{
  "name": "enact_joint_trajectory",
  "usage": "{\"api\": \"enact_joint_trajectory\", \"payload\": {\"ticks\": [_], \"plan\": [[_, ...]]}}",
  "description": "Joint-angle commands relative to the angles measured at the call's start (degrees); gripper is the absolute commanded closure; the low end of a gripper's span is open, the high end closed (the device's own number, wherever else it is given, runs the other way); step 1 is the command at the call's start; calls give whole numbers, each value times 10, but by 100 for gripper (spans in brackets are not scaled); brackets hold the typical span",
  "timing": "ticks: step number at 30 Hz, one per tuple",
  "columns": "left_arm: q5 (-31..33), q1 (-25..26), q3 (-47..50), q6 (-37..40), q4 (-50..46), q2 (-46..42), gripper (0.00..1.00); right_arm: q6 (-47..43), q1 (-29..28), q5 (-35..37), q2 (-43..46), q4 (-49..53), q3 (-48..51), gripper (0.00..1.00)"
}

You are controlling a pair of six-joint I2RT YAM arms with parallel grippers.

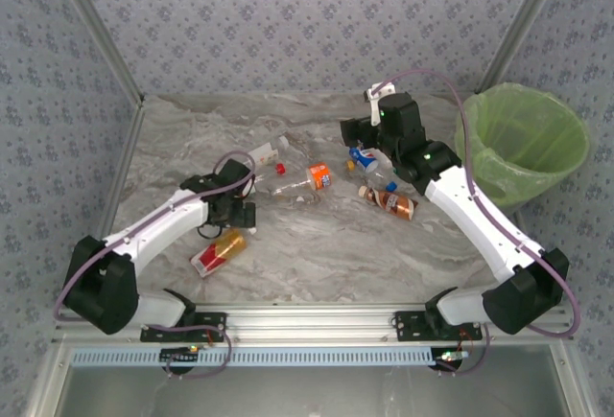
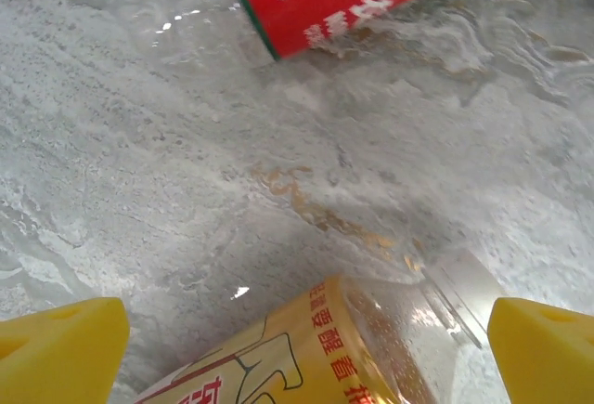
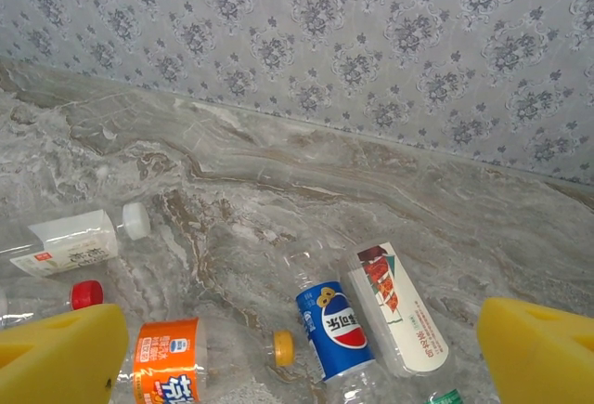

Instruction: Put the plastic bottles in the bin

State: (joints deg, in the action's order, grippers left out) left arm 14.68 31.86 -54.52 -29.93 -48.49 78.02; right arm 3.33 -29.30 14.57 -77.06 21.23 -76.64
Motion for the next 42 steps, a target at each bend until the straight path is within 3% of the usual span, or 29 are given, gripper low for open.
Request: {"api": "enact_joint_trajectory", "payload": {"ticks": [1,6,8,13,19,26,32,34,42], "plan": [[-18,28,-52,39,-105,17,1,-8,-3,22,4,11,1,1],[-6,74,-136,85,-240,91,1,-9,-3,41,10,14,8,1],[55,91,-167,98,-283,126,1,-11,-1,49,12,13,11,1],[63,84,-215,178,-297,187,1,-15,5,68,20,8,24,1],[-24,30,-202,249,-271,235,1,-17,27,66,43,2,46,1],[-90,24,-158,286,-221,258,1,-1,71,63,83,-8,78,1],[-88,24,-143,289,-202,303,2,28,116,30,91,-16,111,1],[-80,23,-124,286,-175,307,6,28,122,27,91,-14,112,1],[-50,23,-131,269,-164,318,37,33,128,19,101,-2,107,1]]}}
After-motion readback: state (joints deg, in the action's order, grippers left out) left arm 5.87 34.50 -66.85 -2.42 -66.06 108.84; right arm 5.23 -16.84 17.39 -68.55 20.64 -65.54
